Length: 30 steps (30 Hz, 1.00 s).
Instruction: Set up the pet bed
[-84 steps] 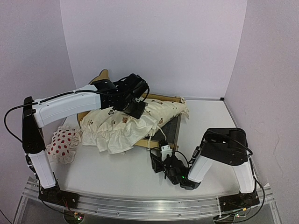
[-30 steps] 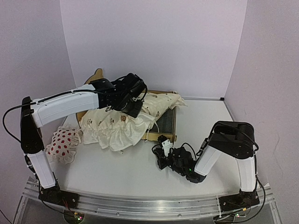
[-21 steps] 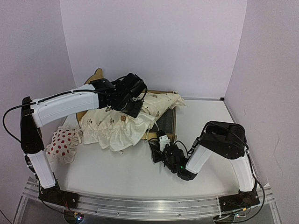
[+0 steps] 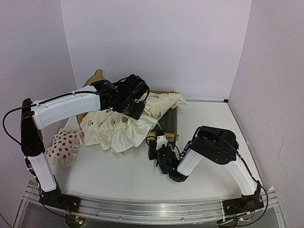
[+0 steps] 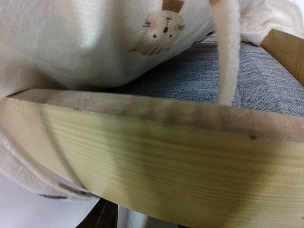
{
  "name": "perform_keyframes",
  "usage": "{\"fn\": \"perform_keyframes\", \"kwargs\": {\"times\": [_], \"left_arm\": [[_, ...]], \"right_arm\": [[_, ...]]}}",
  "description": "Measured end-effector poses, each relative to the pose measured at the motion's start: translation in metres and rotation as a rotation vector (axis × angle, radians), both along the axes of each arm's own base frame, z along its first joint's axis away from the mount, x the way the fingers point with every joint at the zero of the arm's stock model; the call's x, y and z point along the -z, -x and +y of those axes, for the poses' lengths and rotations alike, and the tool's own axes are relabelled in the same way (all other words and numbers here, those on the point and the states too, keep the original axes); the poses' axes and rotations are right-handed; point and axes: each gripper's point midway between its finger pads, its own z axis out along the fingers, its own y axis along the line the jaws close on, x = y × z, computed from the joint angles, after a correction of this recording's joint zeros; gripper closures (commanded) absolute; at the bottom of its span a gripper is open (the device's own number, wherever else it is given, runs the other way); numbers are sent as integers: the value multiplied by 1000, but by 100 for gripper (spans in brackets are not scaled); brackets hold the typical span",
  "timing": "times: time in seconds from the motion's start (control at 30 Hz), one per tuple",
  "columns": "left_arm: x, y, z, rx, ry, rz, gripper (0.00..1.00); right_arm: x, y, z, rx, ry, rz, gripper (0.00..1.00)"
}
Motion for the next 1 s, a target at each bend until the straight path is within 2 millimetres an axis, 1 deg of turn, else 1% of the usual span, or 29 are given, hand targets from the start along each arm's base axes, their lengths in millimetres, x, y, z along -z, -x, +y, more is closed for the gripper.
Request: {"fn": "perform_keyframes", "kwargs": {"times": [0.1, 0.23, 0.3, 0.37, 0.47, 0.57, 0.6, 0.8, 0.9, 1.0], "left_arm": [[0, 0, 0, 0, 0, 0, 100], [0, 0, 0, 2, -3, -1, 100], [0, 0, 0, 4, -7, -1, 100], [0, -1, 1, 7, -12, -2, 100], [1, -2, 2, 10, -20, -1, 100], [2, -1, 3, 10, -28, 3, 100], [3, -1, 3, 10, -30, 4, 100], [4, -2, 5, 7, -36, 8, 100], [4, -3, 6, 4, -36, 8, 100], [4, -4, 7, 1, -36, 9, 100]], "right_arm": [[-1, -7, 1, 44, -12, -21, 57], [-4, -17, 9, 82, -20, -54, 60], [-4, -22, 13, 99, -14, -71, 63], [-5, -27, 17, 113, -4, -88, 71], [-5, -31, 21, 124, 22, -103, 87], [-4, -34, 21, 134, 60, -115, 98], [-4, -34, 22, 133, 69, -117, 100], [-2, -31, 23, 94, 79, -119, 100], [-1, -22, 21, 37, 84, -105, 100], [1, -9, 11, -23, 102, -70, 100]]}}
